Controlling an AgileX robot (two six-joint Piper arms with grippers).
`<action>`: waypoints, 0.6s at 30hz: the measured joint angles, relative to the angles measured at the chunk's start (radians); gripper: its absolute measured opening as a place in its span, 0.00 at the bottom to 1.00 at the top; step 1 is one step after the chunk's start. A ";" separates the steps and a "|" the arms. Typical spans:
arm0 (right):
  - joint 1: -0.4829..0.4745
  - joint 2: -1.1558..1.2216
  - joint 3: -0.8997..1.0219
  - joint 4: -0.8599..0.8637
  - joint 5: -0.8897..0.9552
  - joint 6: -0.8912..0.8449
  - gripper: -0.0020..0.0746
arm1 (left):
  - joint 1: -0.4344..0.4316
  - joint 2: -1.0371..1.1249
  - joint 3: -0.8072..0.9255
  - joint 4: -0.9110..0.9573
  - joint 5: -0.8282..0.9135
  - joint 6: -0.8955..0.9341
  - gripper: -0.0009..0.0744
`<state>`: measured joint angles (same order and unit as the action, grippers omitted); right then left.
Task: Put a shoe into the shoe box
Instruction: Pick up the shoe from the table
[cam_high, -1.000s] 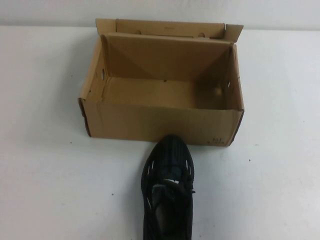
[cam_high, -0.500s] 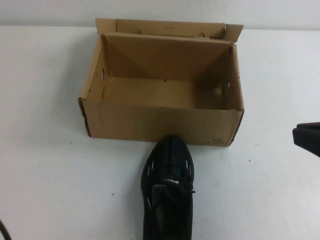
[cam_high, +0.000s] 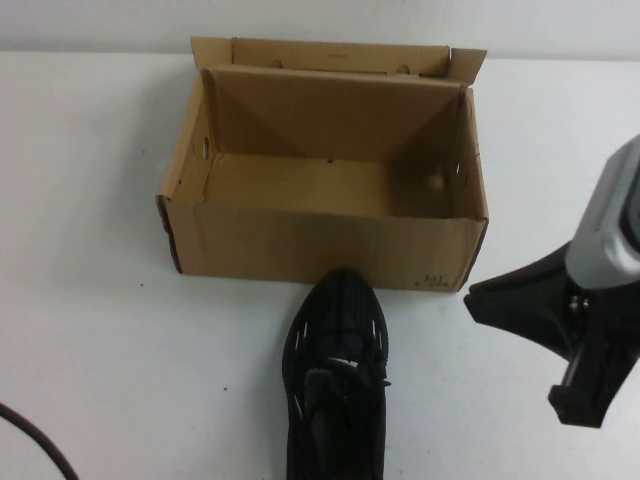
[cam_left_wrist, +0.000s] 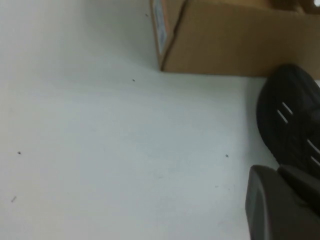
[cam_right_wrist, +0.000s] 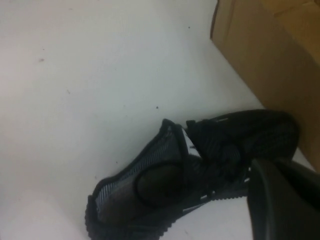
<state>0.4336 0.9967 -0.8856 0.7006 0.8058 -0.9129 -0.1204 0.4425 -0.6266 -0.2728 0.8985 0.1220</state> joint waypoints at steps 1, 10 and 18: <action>0.019 0.011 -0.006 -0.005 -0.012 0.011 0.00 | 0.000 0.000 0.000 -0.009 0.008 0.013 0.01; 0.149 0.138 -0.025 -0.032 -0.077 0.068 0.00 | 0.000 0.000 -0.002 -0.045 0.032 0.053 0.01; 0.162 0.173 -0.025 0.044 -0.081 0.068 0.00 | 0.000 0.000 -0.002 -0.045 0.057 0.053 0.01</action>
<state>0.5957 1.1698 -0.9106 0.7444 0.7251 -0.8447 -0.1204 0.4425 -0.6282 -0.3183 0.9552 0.1751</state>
